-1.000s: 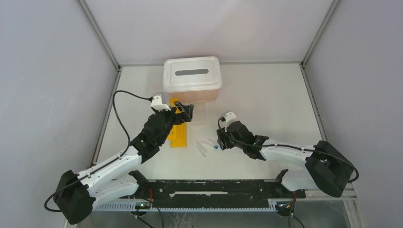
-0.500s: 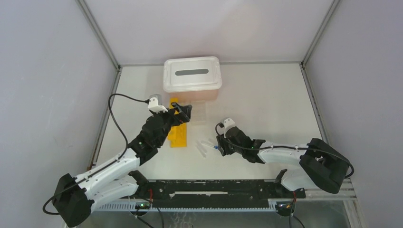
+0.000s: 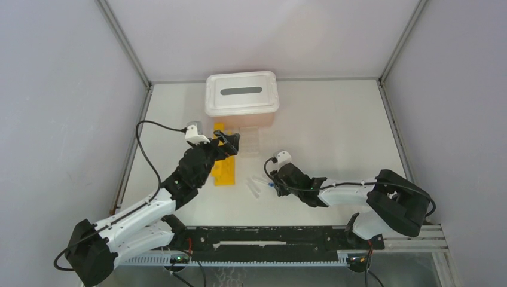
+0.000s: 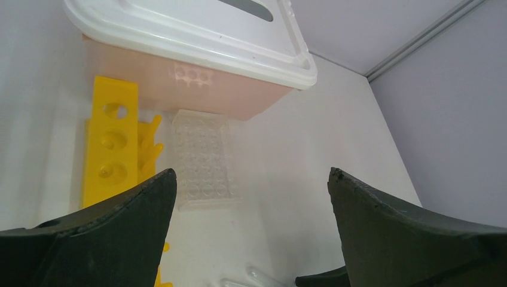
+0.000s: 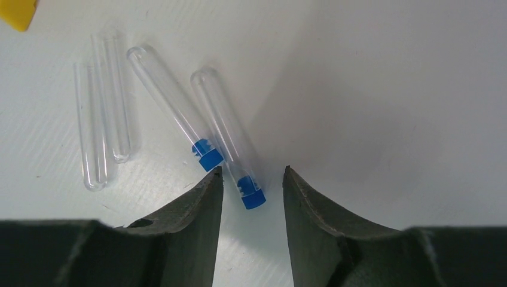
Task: Organize the chemistry lab equipment
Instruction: Pick up the test tube at the center of the board.
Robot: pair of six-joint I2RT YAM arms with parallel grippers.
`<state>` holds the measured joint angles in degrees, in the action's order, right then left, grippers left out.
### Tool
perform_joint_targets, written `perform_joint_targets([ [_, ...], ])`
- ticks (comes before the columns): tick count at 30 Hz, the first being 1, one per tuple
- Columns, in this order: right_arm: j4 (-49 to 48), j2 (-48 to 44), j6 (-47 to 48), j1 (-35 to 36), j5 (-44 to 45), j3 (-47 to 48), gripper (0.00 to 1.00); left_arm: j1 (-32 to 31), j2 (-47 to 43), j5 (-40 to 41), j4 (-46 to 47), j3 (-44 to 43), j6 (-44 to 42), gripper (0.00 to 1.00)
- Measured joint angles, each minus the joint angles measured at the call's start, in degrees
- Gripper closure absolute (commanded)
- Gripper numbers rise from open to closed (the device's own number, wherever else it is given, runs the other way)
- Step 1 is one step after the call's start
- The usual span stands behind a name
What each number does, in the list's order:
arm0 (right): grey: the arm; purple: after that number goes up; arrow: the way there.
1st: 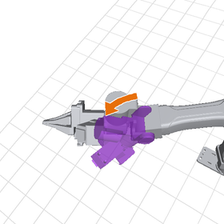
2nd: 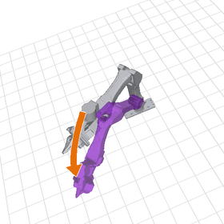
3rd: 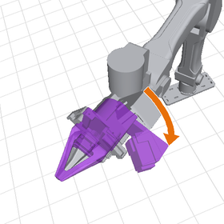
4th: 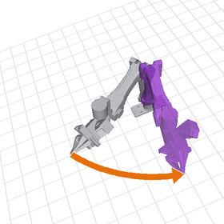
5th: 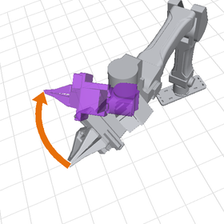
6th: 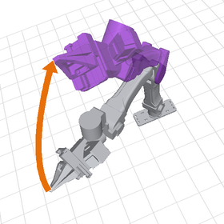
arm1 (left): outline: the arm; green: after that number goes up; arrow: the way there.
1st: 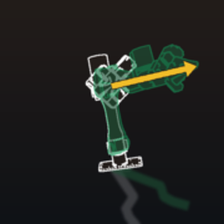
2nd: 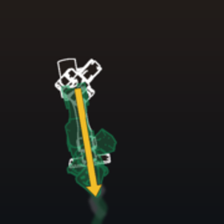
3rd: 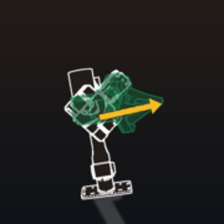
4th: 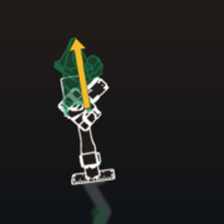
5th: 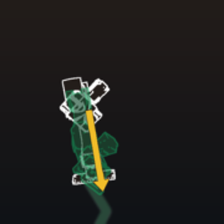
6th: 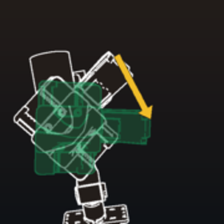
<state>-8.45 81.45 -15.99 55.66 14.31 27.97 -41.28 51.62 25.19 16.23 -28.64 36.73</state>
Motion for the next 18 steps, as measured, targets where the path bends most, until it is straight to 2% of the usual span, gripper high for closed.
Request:
perform_joint_targets([
  [4, 0.0, 0.5, -0.3, 0.4, 1.1, 0.3, 0.61, 0.0, -0.2, 0.2, 0.0, 0.4, 0.4, 0.00],
  [18, 0.6, 1.7, -4.1, 4.5, 4.7, 1.2, 0.75, 0.0, -1.9, 1.2, 0.3, 0.8, 1.5, 0.00],
])
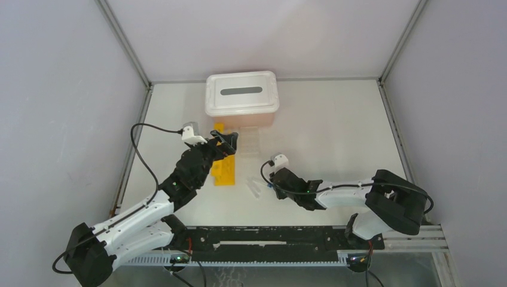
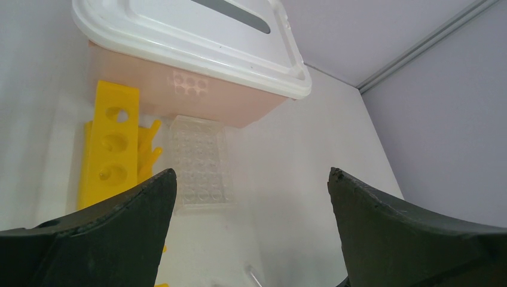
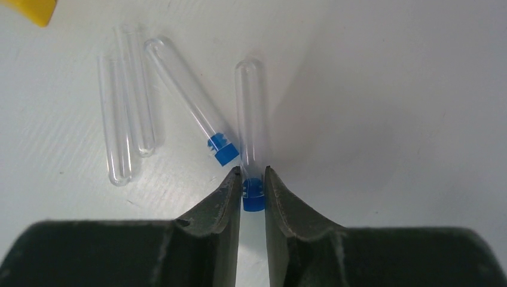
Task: Organize the chemistry lab equipment
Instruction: Pick up the test tube at the center of the board.
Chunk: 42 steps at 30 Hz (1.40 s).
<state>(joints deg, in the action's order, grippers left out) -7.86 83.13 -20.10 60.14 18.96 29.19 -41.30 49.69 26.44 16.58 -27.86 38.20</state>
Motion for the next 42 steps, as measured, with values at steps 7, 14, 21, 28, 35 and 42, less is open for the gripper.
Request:
perform_joint_targets([
  [7, 6.4, -5.0, -1.0, -0.9, -3.1, -0.4, 0.79, 0.0, -0.1, 0.0, 0.0, 0.0, 0.7, 0.00],
  [14, 10.8, -10.4, -1.7, -4.2, -7.9, -0.4, 0.83, 0.0, -0.1, 0.0, 0.0, 0.0, 1.1, 0.00],
  [21, 16.1, -13.4, -2.9, -7.3, -13.8, 2.8, 0.83, 0.0, 0.2, -1.6, 0.0, 0.0, 1.0, 0.00],
  [28, 17.4, -19.6, -3.8, -12.0, -20.8, 7.8, 0.84, 0.0, 3.4, -7.8, -0.4, -0.2, 2.4, 0.00],
  [35, 18.3, -17.1, -4.9, -16.4, -27.1, 17.1, 0.84, 0.0, 6.8, -15.1, -1.5, -0.7, 9.1, 0.00],
  [42, 19.1, -11.3, -6.3, -16.7, -30.3, 22.2, 0.86, 0.7, 6.8, -19.2, -0.3, -0.7, 18.3, 0.00],
])
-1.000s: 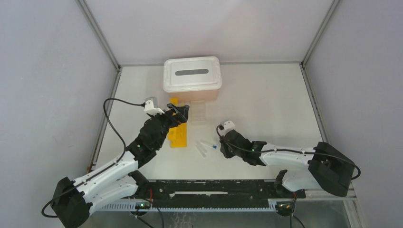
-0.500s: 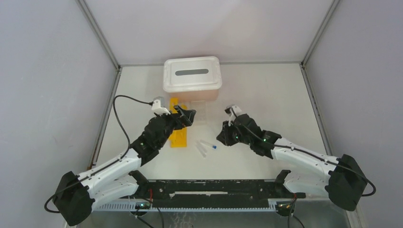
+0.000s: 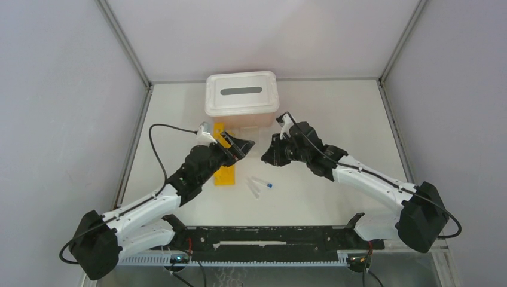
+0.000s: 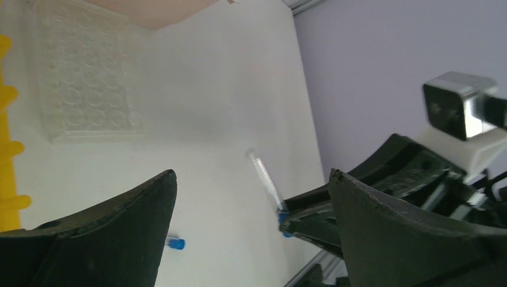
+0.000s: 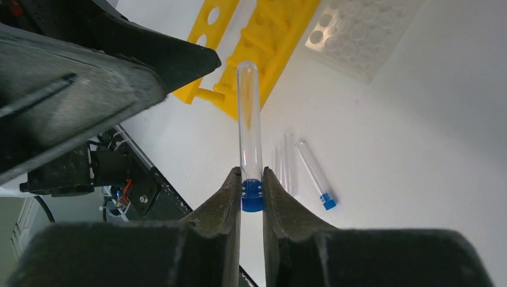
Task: Organize the chemistry lab equipment
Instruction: Pick up the test tube at the center of the board.
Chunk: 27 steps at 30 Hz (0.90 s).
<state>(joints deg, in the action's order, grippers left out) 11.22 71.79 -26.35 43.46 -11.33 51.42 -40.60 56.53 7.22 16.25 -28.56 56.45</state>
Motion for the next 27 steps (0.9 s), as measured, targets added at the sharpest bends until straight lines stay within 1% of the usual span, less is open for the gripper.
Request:
perform_joint_targets([
  [9, 1.0, 3.1, -1.3, -0.3, -2.0, 2.8, 0.87, 1.5, 1.3, -4.0, 5.7, 0.0, 11.3, 0.01],
  [14, 0.9, 4.2, -1.7, -0.3, -2.8, 4.5, 0.88, 1.5, 3.7, -6.1, 7.7, 0.4, 15.1, 0.03],
  [17, 0.8, 4.9, -2.2, -0.3, -3.2, 5.0, 0.88, 1.5, 4.4, -6.8, 8.1, 0.4, 15.3, 0.04],
  [20, 0.8, 5.6, -2.5, -0.4, -3.8, 5.6, 0.89, 1.5, 4.2, -6.8, 7.7, 0.4, 12.1, 0.04],
  [24, 0.9, 5.8, -2.7, -0.8, -4.3, 5.8, 0.89, 1.3, 0.7, -3.3, 3.6, 0.4, 1.9, 0.03],
  [27, 1.0, 5.8, -2.8, -1.2, -4.5, 5.8, 0.89, 1.0, -2.5, 0.3, 2.3, 0.3, -6.4, 0.03],
])
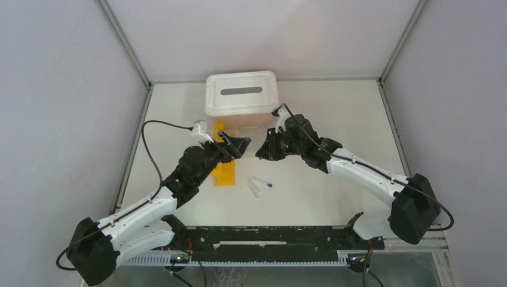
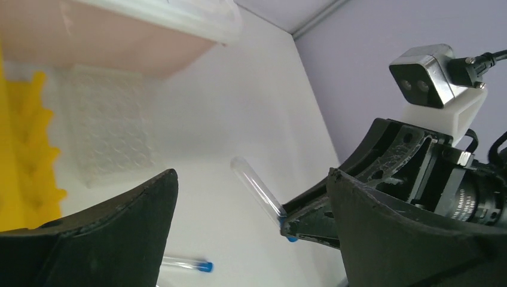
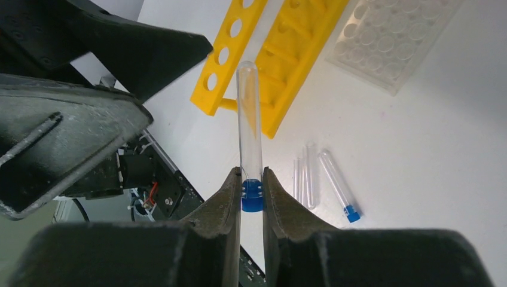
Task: Organize the chemistry lab equipment
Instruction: Pick up the test tube at the center of the board.
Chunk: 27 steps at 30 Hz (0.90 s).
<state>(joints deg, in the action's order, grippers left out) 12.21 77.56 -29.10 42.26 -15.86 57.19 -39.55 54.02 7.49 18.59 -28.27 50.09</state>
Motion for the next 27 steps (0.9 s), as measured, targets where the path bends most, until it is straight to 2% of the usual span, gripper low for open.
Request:
perform_joint_targets([
  [8, 0.5, 0.1, 0.0, -0.3, -1.0, 0.6, 0.90, -1.5, -1.1, 3.2, 0.6, 0.0, -14.7, 0.03],
  [14, 0.5, 0.2, 0.0, -0.4, -1.4, 0.6, 0.91, -2.3, -0.7, 2.9, 1.0, 0.0, -18.6, 0.03],
  [19, 0.4, 0.6, 0.0, -0.6, -1.4, 0.6, 0.91, -2.3, 0.1, 3.1, 0.3, -0.7, -13.9, 0.02],
  [27, -0.7, 0.7, 0.0, -0.2, -1.4, 0.6, 0.91, -2.2, 4.4, 2.8, -3.6, -4.1, 2.8, 0.03],
])
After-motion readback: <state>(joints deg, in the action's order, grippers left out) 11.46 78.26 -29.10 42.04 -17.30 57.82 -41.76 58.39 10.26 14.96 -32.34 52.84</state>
